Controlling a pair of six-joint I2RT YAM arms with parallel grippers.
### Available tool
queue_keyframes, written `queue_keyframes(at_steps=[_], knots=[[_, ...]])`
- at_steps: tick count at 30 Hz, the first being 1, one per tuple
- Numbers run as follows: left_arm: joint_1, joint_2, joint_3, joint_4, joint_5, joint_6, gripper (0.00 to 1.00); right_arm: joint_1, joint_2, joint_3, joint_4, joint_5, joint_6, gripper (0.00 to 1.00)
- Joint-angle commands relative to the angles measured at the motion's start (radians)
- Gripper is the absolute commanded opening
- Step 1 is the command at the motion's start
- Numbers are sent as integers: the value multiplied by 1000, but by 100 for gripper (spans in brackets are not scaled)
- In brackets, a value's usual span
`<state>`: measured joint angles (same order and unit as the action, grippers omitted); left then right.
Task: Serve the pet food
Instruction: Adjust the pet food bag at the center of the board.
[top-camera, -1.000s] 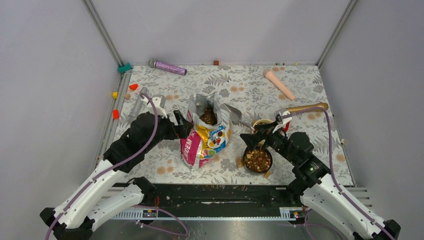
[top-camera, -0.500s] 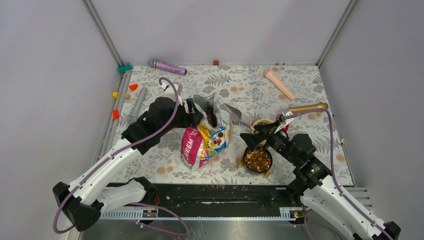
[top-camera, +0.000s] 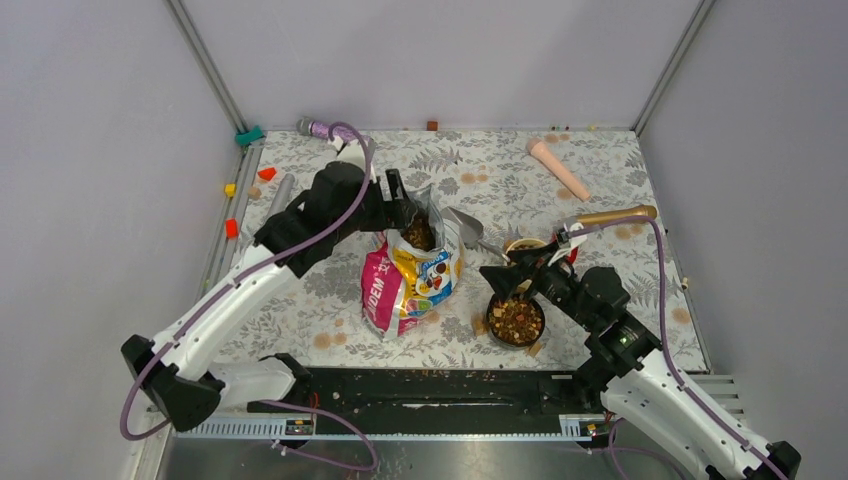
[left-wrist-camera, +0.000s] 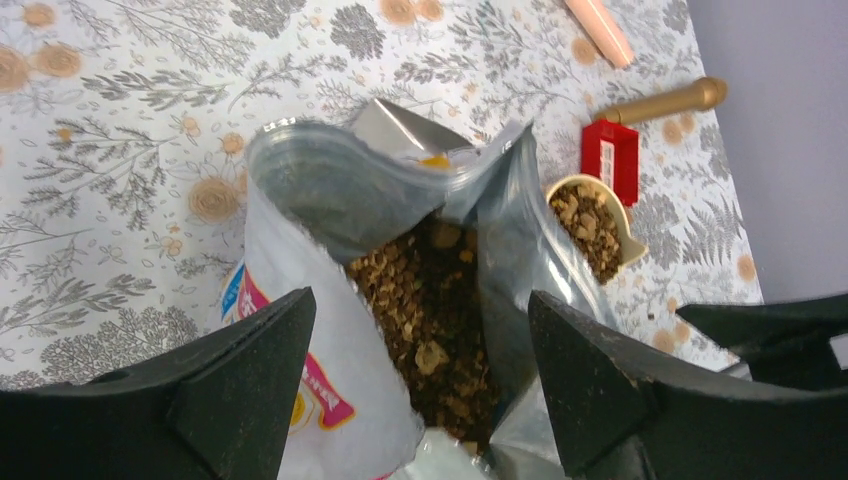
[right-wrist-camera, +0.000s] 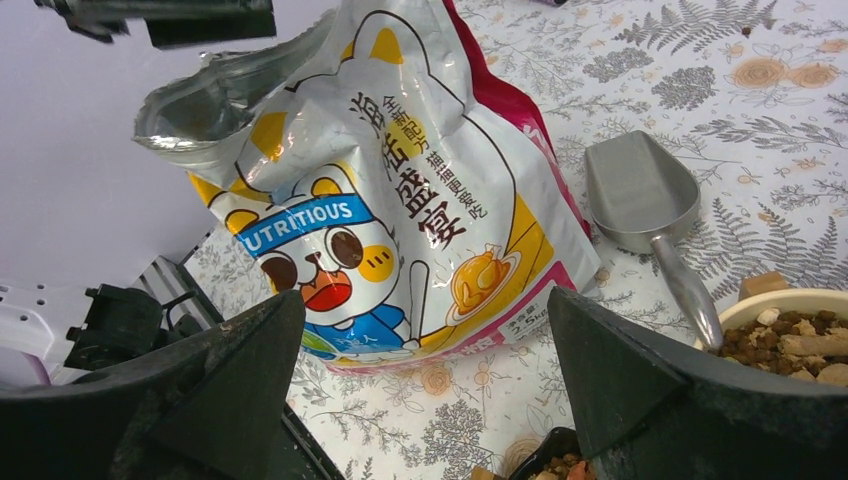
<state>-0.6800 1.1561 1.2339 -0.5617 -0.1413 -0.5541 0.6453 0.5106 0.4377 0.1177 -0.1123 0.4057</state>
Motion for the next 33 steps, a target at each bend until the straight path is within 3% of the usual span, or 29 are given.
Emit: queue_keyframes(at_steps=[1,8,15,20,28,33], knots=[[-2,116,185,-209,-63,-39,80,2,33,41,14,42,12,99],[-49,245,349,-509,-170,-51,79,2,266,356,-234,103,-78,100],[-87,265,376,-608,-158,-61,74,3,616,777,-448,33,-149,99],[-102,255,389,-704,-272,-93,68,42,826,1023,-604,-2,-272,99],[-101,268,357,-742,-365,-123,57,145,1125,1320,-805,199,-443,99],[-102,273,352,-721,-392,-132,54,157,1231,1418,-893,367,-446,99]])
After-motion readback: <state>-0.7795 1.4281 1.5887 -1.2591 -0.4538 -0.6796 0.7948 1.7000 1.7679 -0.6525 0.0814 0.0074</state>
